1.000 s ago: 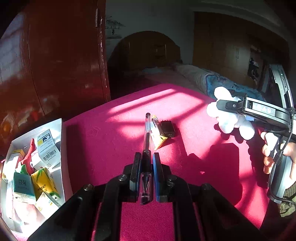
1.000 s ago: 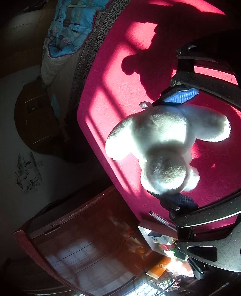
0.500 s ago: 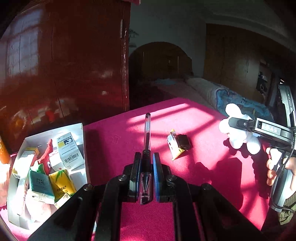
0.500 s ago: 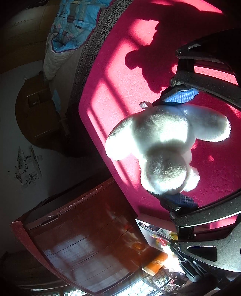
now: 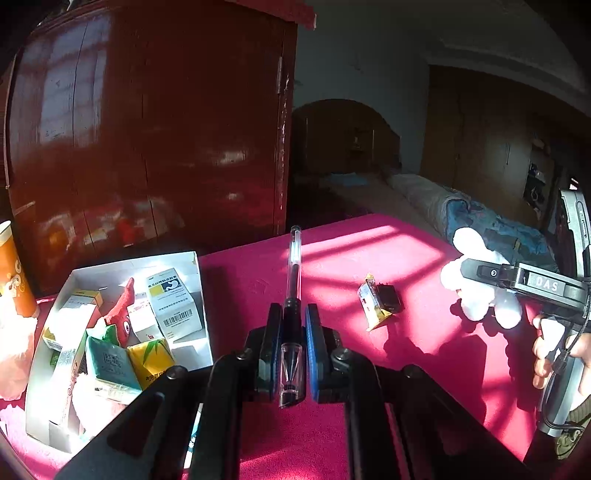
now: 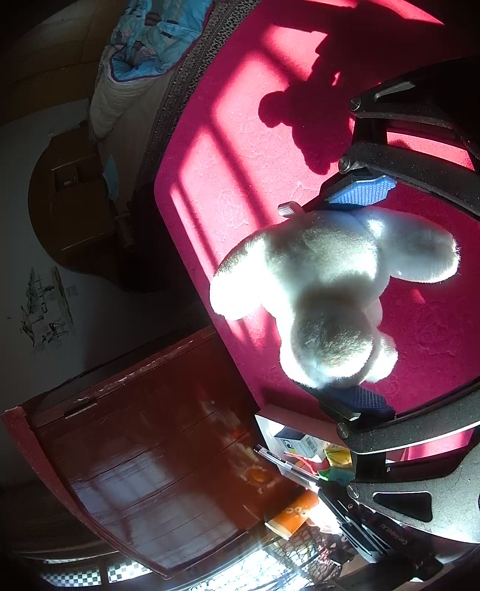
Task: Organize objects
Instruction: 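Carry white plush with right tool while left tool carries black pen to tray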
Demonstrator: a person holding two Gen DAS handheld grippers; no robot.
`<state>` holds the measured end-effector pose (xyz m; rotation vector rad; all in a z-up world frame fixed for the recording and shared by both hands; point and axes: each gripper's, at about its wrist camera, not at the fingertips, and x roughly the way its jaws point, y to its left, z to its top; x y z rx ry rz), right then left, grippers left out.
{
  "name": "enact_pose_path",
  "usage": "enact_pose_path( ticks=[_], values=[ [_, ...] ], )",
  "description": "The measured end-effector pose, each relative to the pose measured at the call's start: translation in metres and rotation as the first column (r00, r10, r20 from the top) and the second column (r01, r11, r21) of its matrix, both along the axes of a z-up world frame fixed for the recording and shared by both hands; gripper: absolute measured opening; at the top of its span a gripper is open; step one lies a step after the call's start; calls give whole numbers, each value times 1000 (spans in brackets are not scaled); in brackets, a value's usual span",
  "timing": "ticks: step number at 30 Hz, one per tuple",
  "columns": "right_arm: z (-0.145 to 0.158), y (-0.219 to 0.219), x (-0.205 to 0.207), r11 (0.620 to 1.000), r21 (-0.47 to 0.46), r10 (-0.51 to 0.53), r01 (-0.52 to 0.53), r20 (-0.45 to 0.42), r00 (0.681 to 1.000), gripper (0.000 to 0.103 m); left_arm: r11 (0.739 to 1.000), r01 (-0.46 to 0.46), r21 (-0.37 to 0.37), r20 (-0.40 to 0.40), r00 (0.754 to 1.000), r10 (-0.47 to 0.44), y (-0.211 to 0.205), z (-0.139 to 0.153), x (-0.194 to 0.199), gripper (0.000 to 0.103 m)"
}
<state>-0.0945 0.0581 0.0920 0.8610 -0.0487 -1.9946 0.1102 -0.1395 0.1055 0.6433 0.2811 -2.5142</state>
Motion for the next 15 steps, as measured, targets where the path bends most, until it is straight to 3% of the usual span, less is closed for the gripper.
enact_pose_path(
  ticks=[15],
  values=[
    [16, -31, 36, 996, 16, 92, -92, -48, 995, 80, 994, -102, 24, -74, 992, 104, -24, 12, 44, 10]
  ],
)
